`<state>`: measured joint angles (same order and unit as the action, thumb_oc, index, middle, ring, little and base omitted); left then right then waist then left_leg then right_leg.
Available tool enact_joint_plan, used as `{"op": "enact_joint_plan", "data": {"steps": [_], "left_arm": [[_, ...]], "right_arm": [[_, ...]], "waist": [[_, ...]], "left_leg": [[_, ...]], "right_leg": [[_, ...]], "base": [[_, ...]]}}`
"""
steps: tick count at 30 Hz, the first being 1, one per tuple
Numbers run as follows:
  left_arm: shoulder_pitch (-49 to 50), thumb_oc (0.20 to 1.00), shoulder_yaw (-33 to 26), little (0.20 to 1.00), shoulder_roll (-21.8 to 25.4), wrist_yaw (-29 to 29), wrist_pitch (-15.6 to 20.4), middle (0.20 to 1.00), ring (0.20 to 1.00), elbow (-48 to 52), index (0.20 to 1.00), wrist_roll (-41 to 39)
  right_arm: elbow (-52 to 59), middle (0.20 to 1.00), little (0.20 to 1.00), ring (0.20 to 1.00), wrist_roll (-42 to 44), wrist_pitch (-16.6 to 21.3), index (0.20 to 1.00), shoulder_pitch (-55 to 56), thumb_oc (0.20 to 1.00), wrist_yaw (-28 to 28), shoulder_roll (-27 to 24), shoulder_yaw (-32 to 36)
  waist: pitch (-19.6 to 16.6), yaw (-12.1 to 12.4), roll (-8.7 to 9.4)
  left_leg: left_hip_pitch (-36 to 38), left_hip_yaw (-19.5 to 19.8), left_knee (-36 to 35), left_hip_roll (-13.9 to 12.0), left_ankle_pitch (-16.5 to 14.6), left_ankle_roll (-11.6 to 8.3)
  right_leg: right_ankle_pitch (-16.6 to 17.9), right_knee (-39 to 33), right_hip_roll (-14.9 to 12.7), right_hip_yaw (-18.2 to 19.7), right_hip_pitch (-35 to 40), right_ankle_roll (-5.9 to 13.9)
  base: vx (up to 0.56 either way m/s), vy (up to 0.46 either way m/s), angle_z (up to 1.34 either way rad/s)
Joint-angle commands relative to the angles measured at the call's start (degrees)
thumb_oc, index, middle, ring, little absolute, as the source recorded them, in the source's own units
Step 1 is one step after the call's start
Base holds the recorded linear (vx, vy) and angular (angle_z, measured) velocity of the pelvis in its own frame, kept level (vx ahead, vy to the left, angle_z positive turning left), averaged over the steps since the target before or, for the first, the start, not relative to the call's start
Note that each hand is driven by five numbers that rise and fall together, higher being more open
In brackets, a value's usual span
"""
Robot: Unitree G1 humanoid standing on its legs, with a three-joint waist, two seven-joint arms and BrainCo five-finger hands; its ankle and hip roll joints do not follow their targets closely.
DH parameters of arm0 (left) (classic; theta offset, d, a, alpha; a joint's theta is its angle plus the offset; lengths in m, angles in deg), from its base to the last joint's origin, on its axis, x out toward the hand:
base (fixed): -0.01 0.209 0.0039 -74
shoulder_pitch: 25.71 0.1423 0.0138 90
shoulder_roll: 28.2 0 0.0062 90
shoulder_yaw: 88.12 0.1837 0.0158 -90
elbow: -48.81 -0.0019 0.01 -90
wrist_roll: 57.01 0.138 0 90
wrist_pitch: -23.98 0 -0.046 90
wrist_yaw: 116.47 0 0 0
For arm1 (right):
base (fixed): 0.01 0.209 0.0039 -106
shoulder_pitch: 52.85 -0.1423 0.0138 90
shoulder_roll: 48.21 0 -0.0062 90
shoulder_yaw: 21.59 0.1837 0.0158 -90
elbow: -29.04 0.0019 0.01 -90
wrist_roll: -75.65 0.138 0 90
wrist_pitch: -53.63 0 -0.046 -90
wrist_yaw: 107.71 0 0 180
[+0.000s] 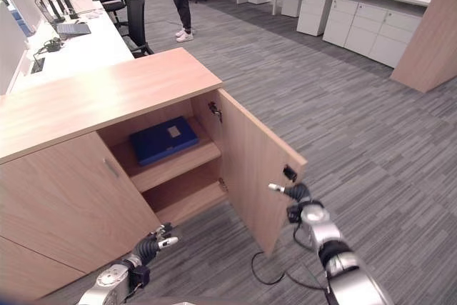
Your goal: Put the empty folder in the office cabinet
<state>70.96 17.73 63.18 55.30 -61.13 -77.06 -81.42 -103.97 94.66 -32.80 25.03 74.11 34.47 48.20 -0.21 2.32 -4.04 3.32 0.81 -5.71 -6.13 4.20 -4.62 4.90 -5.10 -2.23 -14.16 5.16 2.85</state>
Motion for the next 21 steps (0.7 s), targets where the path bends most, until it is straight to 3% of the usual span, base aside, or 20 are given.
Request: {"op": "enact_joint_plan", "data": {"steps": [1, 5, 7, 8, 9, 10, 11, 14, 16, 18, 20, 21], "left_arm": [[-3.6, 1.0, -1.2, 1.0, 2.5, 1.2, 2.9, 1.0, 1.0, 0.2, 1.0, 0.0], [-3.4, 1.0, -2.9, 1.0, 2.6, 2.6, 3.7, 1.0, 1.0, -0.7, 1.0, 0.7], [-4.2, 1.0, -2.9, 1.0, 2.6, 3.1, 4.0, 1.0, 1.0, -1.0, 1.0, 0.6], [-5.6, 1.0, -1.9, 1.0, 1.8, 3.1, 3.7, 1.0, 1.0, -2.1, 1.0, 0.7], [-6.1, 1.0, -1.4, 1.0, 1.4, 2.9, 3.4, 1.0, 1.0, -2.6, 1.0, 1.1], [-6.1, 1.0, -1.4, 1.0, 1.4, 2.9, 3.4, 1.0, 1.0, -2.6, 1.0, 1.1], [-5.4, 1.0, -0.8, 1.0, 1.5, 2.1, 3.2, 1.0, 1.0, -2.8, 1.0, 1.8], [-4.1, 1.0, -0.5, 1.0, 2.4, 1.4, 3.2, 1.0, 1.0, -3.0, 1.0, 2.8], [-4.2, 1.0, -0.1, 1.0, 3.7, 0.3, 2.6, 1.0, 1.0, -2.5, 1.0, 3.2], [-3.4, 1.0, -0.3, 1.0, 5.2, -0.5, 2.5, 1.0, 1.0, -1.0, 1.0, 3.0], [-3.2, 1.0, -0.4, 1.0, 6.7, -1.0, 2.4, 1.0, 1.0, 0.6, 1.0, 2.3], [-3.3, 1.0, 0.0, 1.0, 7.7, -1.2, 2.6, 1.0, 1.0, 0.9, 1.0, 1.8]], "right_arm": [[3.9, 1.0, 1.0, 1.0, -3.3, 2.9, 1.0, -3.0, 1.0, -4.5, 6.9, -3.1], [9.7, 1.0, 1.0, 1.0, -4.5, 4.0, 1.0, -1.4, 1.0, -5.5, 7.2, -5.7], [10.4, 1.0, 1.0, 1.0, -4.2, 4.5, 1.0, -1.8, 1.0, -4.6, 7.1, -5.5], [11.2, 1.0, 1.0, 1.0, -4.1, 4.7, 1.0, -2.2, 1.0, -3.6, 6.0, -4.8], [11.1, 1.0, 1.0, 1.0, -4.4, 4.6, 1.0, -2.5, 1.0, -3.1, 5.4, -4.6], [11.1, 1.0, 1.0, 1.0, -4.4, 4.6, 1.0, -2.5, 1.0, -3.1, 5.4, -4.6], [10.2, 1.0, 1.0, 1.0, -4.3, 3.8, 1.0, -3.6, 1.0, -2.5, 5.3, -3.9], [9.4, 1.0, 1.0, 1.0, -4.4, 3.5, 1.0, -4.1, 1.0, -2.3, 5.2, -2.2], [7.7, 1.0, 1.0, 1.0, -3.7, 3.4, 1.0, -5.0, 1.0, -1.7, 4.9, 0.1], [5.2, 1.0, 1.0, 1.0, -2.9, 3.4, 1.0, -7.4, 1.0, -1.1, 4.7, 1.9], [1.5, 1.0, 1.0, 1.0, -1.9, 3.1, 1.0, -11.0, 1.0, -0.2, 3.9, 3.8], [-2.8, 1.0, 1.0, 1.0, -0.2, 3.2, 1.0, -13.3, 1.0, 0.6, 2.8, 5.6]], "waist": [[2.5, 2.1, 4.65], [3.5, 3.8, 4.67], [5.3, 5.1, 4.95], [7.0, 4.6, 5.46], [6.6, 3.6, 5.41], [6.5, 3.6, 5.42], [5.8, 3.5, 5.15], [5.1, 4.2, 5.63], [4.5, 5.0, 6.41], [4.6, 5.5, 6.52], [5.7, 5.6, 6.03], [6.0, 5.6, 5.14]], "left_leg": [[0.3, 1.6, 0.7, -1.0, -2.4, -2.77], [-1.7, 3.9, 1.1, -1.6, -1.4, -3.4], [-5.0, 4.2, 4.9, -1.4, -1.3, -3.91], [-11.6, -2.1, 12.7, -2.1, -1.5, -4.32], [-12.9, -9.5, 14.2, -4.2, -0.9, -3.72], [-13.0, -9.5, 14.2, -4.2, -0.9, -3.71], [-12.6, -17.1, 14.1, -5.8, -0.7, -2.73], [-10.9, -15.8, 11.6, -4.1, -1.3, -1.63], [-11.2, -14.7, 10.9, -2.6, -1.7, -0.18], [-9.4, -14.6, 9.5, -1.3, -3.3, 1.66], [-8.4, -13.6, 9.3, -0.5, -4.0, 3.0], [-7.1, -11.1, 7.9, -0.1, -3.8, 3.38]], "right_leg": [[-5.7, 0.1, -7.2, 3.0, 2.2, 7.22], [-6.0, 0.1, -7.1, 1.7, 1.9, 7.12], [-6.2, 0.1, -7.7, 0.5, 2.1, 6.94], [-6.6, 0.1, -9.4, -4.0, 2.8, 6.98], [-6.4, 0.1, -9.9, -6.2, 2.7, 7.13], [-6.4, 0.1, -9.9, -6.2, 2.6, 7.13], [-6.8, 0.1, -9.6, -7.8, 3.6, 6.96], [-6.8, 1.2, -10.0, -8.7, 5.1, 7.04], [-8.0, 7.7, -11.4, -9.8, 3.6, 7.24], [-7.5, 16.3, -13.6, -9.6, -0.3, 8.71], [-2.7, 25.6, -15.5, -7.2, -4.4, 11.46], [-2.1, 29.8, -14.1, -3.1, -7.3, 12.15]], "base": [[-0.02, -0.062, 0.3], [-0.02, -0.028, 0.36], [-0.13, 0.005, 0.25], [-0.21, 0.086, 0.72], [-0.15, 0.09, 1.21], [-0.02, 0.166, 1.98], [0.06, 0.148, 1.6], [0.09, 0.113, 0.71], [0.05, 0.113, 0.78], [0.08, 0.158, 0.73], [0.09, 0.131, 0.38], [0.09, 0.068, 0.47]]}}
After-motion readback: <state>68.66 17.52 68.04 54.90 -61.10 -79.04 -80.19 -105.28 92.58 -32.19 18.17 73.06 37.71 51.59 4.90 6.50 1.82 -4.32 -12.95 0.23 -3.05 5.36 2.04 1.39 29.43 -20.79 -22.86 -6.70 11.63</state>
